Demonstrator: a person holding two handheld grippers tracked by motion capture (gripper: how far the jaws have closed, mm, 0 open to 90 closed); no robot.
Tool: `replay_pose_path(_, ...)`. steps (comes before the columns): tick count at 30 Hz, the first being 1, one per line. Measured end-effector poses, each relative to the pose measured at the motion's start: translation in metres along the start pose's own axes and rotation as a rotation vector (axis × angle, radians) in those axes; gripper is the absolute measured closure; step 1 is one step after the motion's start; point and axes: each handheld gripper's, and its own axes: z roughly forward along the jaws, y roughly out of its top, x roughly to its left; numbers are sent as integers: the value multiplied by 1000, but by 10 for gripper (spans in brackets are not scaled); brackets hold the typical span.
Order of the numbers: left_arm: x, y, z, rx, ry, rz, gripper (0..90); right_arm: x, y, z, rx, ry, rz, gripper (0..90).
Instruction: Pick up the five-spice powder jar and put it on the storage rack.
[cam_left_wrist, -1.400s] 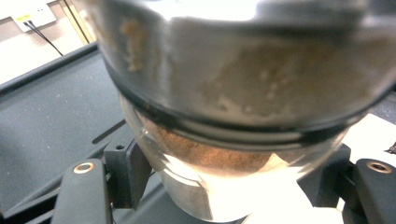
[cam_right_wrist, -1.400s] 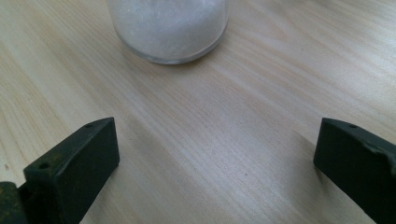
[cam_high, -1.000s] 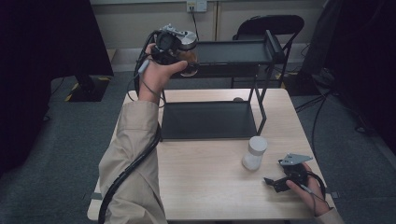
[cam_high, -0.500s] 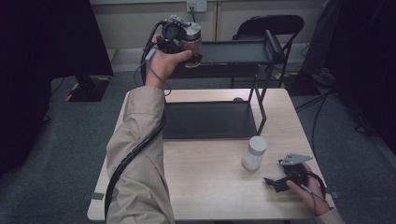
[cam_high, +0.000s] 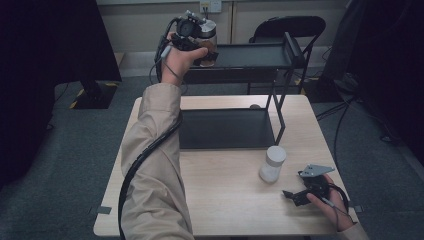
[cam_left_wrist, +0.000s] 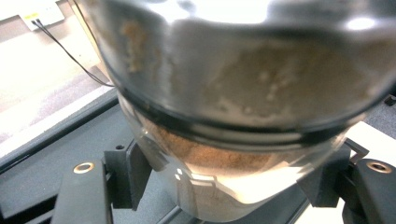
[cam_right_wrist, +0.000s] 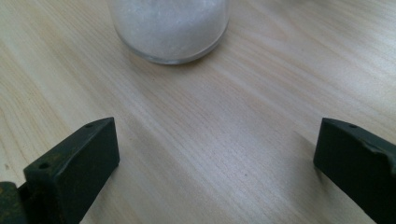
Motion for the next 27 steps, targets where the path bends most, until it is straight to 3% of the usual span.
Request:
replay_pose_path(11,7,1,14,-9,9,-30,300,-1,0,0,0,2,-3,0)
replay_pose_path(27,8,-3,29,-2,19,-35,300,-2,0,0,-1,6,-7,0)
